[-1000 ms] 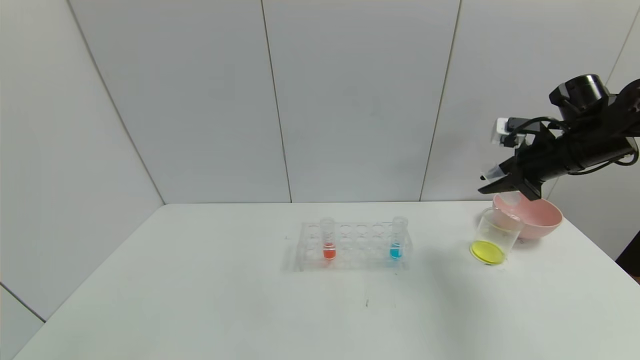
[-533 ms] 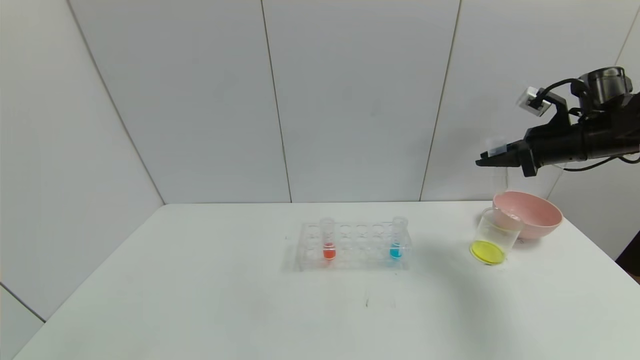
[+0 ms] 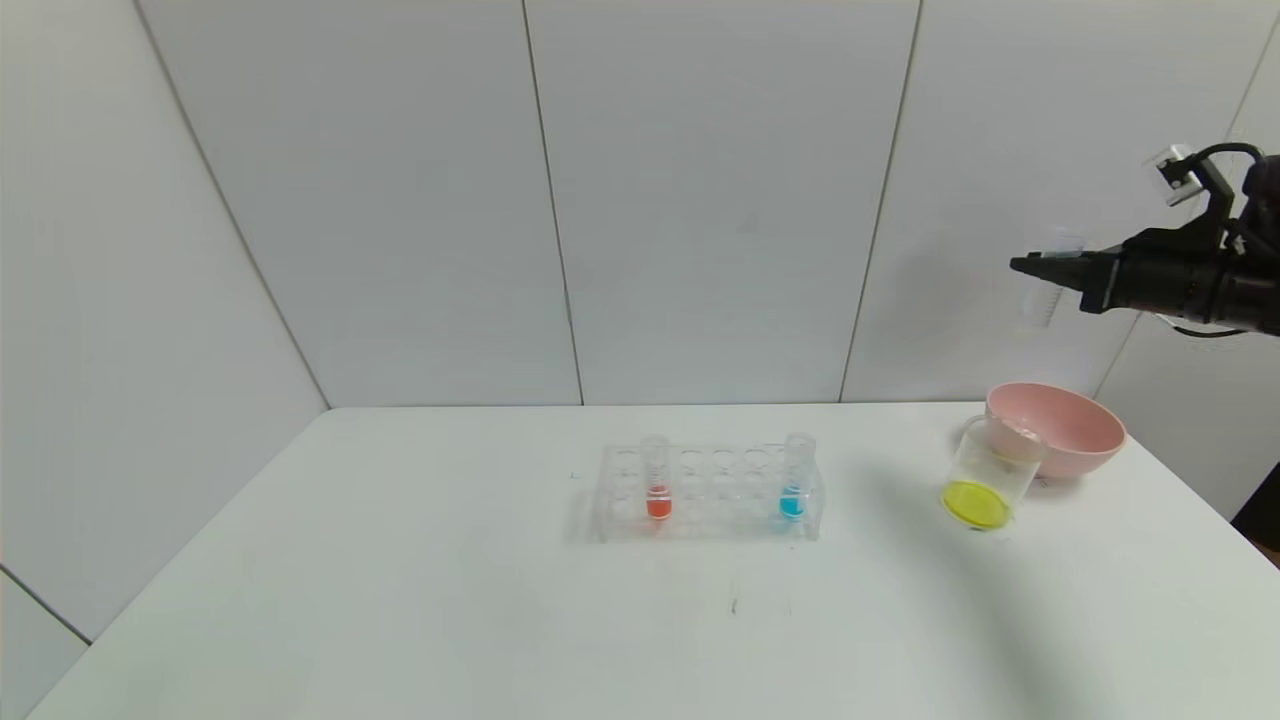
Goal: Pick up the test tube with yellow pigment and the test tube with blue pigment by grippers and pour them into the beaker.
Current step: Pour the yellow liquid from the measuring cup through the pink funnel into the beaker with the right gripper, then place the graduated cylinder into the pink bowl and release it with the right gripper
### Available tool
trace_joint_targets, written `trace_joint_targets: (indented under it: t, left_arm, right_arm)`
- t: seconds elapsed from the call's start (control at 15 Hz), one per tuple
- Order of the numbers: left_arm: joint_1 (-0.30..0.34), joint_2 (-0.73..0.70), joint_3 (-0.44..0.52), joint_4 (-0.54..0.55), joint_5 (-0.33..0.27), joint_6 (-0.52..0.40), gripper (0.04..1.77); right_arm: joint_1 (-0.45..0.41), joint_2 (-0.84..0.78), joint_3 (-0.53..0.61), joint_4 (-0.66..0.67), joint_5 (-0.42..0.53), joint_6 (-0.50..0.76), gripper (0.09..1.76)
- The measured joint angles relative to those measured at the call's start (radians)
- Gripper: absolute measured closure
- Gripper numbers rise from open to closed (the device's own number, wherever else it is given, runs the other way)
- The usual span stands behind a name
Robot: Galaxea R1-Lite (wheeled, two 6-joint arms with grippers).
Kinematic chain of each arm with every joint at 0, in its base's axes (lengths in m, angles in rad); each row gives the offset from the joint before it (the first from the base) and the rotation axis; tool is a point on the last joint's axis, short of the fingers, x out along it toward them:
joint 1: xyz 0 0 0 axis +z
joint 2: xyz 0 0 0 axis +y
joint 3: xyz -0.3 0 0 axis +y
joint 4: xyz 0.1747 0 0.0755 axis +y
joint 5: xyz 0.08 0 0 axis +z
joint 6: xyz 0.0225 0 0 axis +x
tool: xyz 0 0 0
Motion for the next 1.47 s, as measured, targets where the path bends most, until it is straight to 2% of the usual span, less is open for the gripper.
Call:
trace_joint_targets:
  t: [0.13, 0.27, 0.4, 0.6, 0.8, 1.0, 1.47]
  left_arm:
    - [0.000, 0.000, 0.000, 0.000, 0.000, 0.000, 0.05]
    - [0.000, 0.000, 0.000, 0.000, 0.000, 0.000, 0.05]
    - [0.000, 0.000, 0.000, 0.000, 0.000, 0.000, 0.05]
    - [0.000, 0.000, 0.000, 0.000, 0.000, 0.000, 0.05]
    - [0.000, 0.000, 0.000, 0.000, 0.000, 0.000, 0.05]
    - [0.000, 0.000, 0.000, 0.000, 0.000, 0.000, 0.05]
    - [0.000, 0.000, 0.000, 0.000, 0.000, 0.000, 0.05]
  right_arm:
    - [-0.016, -0.023, 0.158, -0.207, -0.053, 0.032, 1.28]
    - [-0.031, -0.045, 0.297, -0.329, -0.127, 0.056, 1.28]
    - [-0.044, -0.069, 0.406, -0.369, -0.236, 0.077, 1.28]
    - [-0.062, -0.081, 0.484, -0.383, -0.279, 0.110, 1.28]
    - [-0.075, -0.070, 0.487, -0.390, -0.282, 0.134, 1.28]
    - [-0.085, -0.020, 0.439, -0.434, -0.290, 0.136, 1.28]
    - [-0.074, 0.223, 0.157, -0.431, -0.435, 0.137, 1.28]
